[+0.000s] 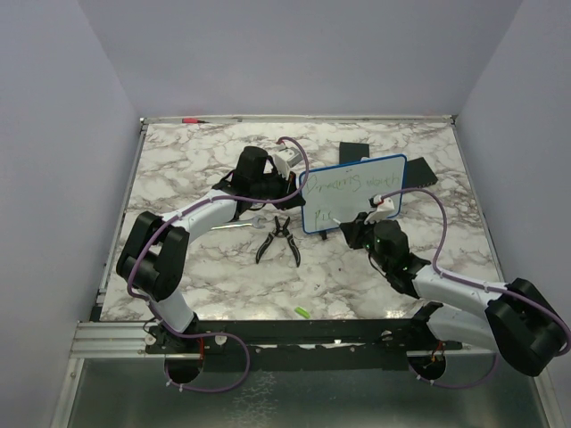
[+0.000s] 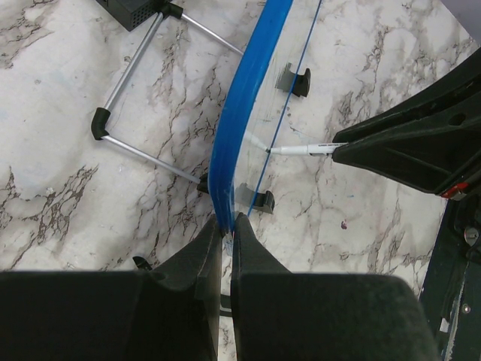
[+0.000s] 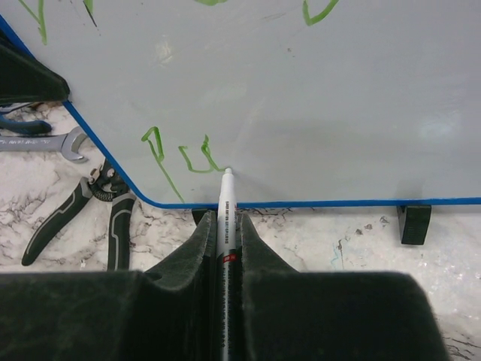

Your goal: Write a sentence on the whiteboard

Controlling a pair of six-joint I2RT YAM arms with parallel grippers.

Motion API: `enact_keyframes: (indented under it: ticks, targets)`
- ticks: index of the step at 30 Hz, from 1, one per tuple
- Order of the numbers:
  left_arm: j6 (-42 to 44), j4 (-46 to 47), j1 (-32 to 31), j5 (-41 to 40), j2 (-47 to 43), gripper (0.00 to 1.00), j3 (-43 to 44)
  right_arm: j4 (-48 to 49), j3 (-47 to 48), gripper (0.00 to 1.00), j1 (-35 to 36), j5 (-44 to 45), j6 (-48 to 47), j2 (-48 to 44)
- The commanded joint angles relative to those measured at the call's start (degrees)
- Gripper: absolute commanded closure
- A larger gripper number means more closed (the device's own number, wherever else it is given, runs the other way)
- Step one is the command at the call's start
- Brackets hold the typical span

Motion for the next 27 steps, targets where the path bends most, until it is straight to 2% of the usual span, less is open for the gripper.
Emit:
enact_keyframes:
  ticks: [1, 14, 27]
  targets:
    - [1.28, -2.33, -0.81, -0.32, 1.35, 1.0, 0.8, -1.83, -0.67, 0.99, -0.39, 5.11, -0.55, -1.69]
    - [1.29, -2.35, -0.8, -0.39, 1.23, 1.0, 0.76, -3.77, -0.22, 0.99, -0.37, 2.33, -2.47, -8.13]
    - [1.38, -2.35, -0.84, -0.46, 1.29, 1.0, 0.76, -0.31, 2.18, 0.99, -0.4, 1.23, -3.81, -4.71]
